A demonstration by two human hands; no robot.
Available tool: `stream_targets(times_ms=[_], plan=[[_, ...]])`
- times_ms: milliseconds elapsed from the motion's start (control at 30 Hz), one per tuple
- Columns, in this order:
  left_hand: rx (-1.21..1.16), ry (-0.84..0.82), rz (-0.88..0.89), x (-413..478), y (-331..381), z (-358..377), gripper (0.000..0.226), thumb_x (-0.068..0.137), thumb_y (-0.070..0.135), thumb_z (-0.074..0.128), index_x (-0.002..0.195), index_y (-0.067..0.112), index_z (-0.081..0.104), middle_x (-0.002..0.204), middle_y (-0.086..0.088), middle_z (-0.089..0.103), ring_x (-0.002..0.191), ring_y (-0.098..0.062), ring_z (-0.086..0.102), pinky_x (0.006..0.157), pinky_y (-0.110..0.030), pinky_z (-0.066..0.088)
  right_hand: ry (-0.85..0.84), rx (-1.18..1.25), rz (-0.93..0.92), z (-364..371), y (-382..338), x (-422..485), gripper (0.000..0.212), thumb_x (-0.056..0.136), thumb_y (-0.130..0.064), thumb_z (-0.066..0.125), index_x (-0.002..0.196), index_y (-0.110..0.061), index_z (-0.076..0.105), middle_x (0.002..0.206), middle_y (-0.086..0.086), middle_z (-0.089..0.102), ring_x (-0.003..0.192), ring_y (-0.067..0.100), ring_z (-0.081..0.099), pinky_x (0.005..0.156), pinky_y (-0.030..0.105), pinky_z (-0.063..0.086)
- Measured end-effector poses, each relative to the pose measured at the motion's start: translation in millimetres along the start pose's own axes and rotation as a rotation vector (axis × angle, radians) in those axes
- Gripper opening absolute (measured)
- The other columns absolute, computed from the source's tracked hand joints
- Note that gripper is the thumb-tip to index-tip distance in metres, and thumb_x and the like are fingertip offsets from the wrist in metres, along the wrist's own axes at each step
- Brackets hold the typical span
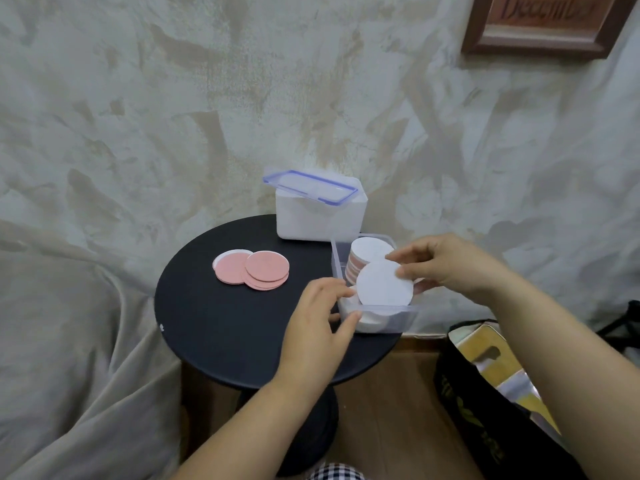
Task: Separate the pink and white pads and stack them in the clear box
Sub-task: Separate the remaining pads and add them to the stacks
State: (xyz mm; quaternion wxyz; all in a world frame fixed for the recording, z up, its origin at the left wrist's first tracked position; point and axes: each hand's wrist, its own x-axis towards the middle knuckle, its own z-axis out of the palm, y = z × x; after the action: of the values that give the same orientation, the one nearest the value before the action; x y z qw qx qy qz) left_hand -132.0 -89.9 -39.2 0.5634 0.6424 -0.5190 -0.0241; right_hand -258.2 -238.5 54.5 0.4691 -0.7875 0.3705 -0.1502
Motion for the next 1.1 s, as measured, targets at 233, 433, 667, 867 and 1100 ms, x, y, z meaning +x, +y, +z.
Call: stream_targets(times_ms=[233, 433, 667, 867, 1100], plan=[[-0.085, 0.000, -0.137, 1.0, -1.6, 0.7, 0.035, 0.076, 0.006, 0.073, 0.103, 0.025, 0.059, 0.109, 0.010, 0.052, 0.095, 0.002, 0.057, 0.071, -0.013, 0.052, -0.162, -0.209, -0.010, 11.4, -10.7, 18.8, 0.021, 0.083, -0.003, 0.065, 0.101, -0.011, 0.069, 0.088, -0.002, 0.069, 0.065, 0.003, 0.065, 0.053, 0.012, 0.049], [-0.100, -0.007, -0.152, -0.2, -1.3, 0.3, 0.036, 0.076, 0.008, 0.073, 0.102, 0.028, 0.058, 0.108, 0.014, 0.052, 0.094, 0.003, 0.057, 0.070, -0.013, 0.052, -0.162, -0.396, -0.031, 18.0, -10.2, 24.6, 0.020, 0.084, -0.006, 0.064, 0.102, -0.015, 0.069, 0.092, -0.003, 0.069, 0.077, 0.014, 0.067, 0.061, 0.018, 0.055], [-0.112, -0.006, -0.151, -0.2, -2.5, -0.5, 0.035, 0.076, 0.009, 0.073, 0.103, 0.028, 0.060, 0.108, 0.014, 0.053, 0.094, 0.001, 0.058, 0.071, -0.017, 0.054, -0.108, -0.739, -0.111, 30.0, -12.6, 26.1, 0.028, 0.085, -0.013, 0.063, 0.112, -0.020, 0.066, 0.105, -0.002, 0.067, 0.093, 0.016, 0.062, 0.084, 0.026, 0.051], [-0.117, -0.005, -0.135, -0.1, -1.9, -0.4, 0.038, 0.076, 0.008, 0.073, 0.101, 0.032, 0.057, 0.109, 0.014, 0.052, 0.095, 0.001, 0.058, 0.071, -0.017, 0.054, -0.120, -0.856, -0.121, 33.6, -12.4, 24.2, 0.020, 0.084, -0.020, 0.064, 0.103, -0.024, 0.070, 0.103, -0.003, 0.070, 0.093, 0.014, 0.061, 0.085, 0.029, 0.049], [-0.110, 0.000, -0.117, -1.1, -1.0, -1.1, 0.040, 0.077, 0.008, 0.073, 0.100, 0.036, 0.055, 0.108, 0.015, 0.052, 0.095, 0.001, 0.058, 0.071, -0.015, 0.053, -0.109, -0.902, -0.120, 37.6, -13.6, 21.0, 0.031, 0.081, -0.026, 0.067, 0.112, -0.022, 0.067, 0.110, -0.004, 0.068, 0.099, 0.014, 0.061, 0.091, 0.029, 0.048]])
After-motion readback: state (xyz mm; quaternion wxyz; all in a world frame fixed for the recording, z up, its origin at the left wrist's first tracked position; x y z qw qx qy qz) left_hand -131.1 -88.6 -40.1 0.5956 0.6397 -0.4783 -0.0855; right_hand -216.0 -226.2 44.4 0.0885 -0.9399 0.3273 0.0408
